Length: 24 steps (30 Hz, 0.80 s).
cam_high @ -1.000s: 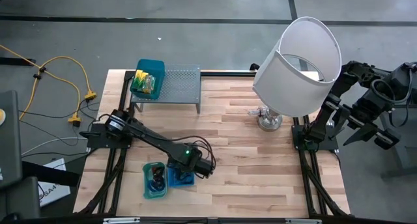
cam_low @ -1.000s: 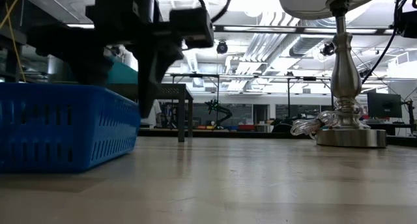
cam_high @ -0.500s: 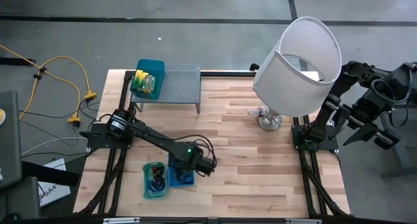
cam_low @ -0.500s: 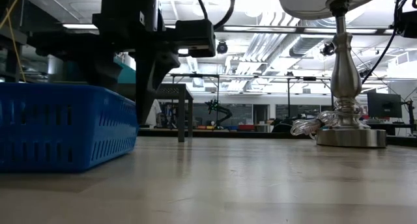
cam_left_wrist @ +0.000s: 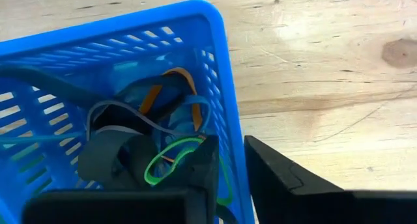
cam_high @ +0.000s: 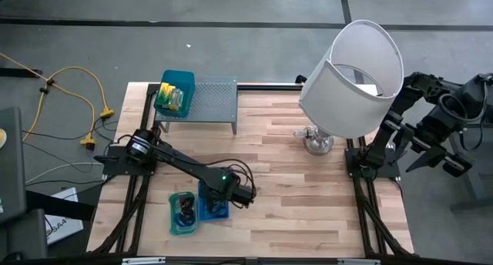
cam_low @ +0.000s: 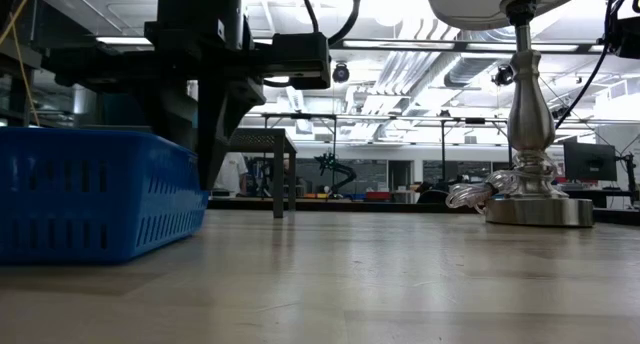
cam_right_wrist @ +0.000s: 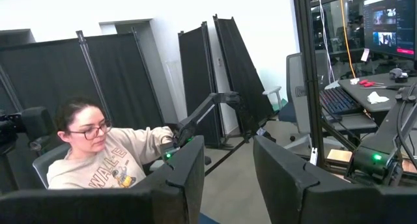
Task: Pick & Place Office Desk Supplies
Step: Put the blue bin on the shelf
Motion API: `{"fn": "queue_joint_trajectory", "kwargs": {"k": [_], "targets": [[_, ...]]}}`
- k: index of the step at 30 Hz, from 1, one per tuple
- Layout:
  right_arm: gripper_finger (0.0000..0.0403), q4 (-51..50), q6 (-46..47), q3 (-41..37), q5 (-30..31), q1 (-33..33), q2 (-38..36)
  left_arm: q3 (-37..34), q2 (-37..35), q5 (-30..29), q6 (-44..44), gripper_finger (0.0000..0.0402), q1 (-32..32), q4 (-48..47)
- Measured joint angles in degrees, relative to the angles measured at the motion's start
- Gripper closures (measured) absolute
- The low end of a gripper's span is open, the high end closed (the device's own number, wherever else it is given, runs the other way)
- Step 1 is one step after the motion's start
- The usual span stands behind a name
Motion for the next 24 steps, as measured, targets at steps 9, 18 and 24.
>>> {"fn": "queue_joint_trajectory", "kwargs": {"k": [9,18,24], "targets": [[0.0283,0.0,0.01,0.01,0.0,0.01,0.02,0.0,-0.02,-0.07,-0.21,0.0372,0.0,-0.02],[0.0283,0.0,0.02,0.0,0.01,0.02,0.01,0.0,-0.09,-0.06,-1.09,0.0394,0.0,-0.16],[0.0283,0.0,0.02,0.0,0.02,0.02,0.0,0.0,-0.11,-0.04,-0.98,0.0396,0.0,-0.43]]}}
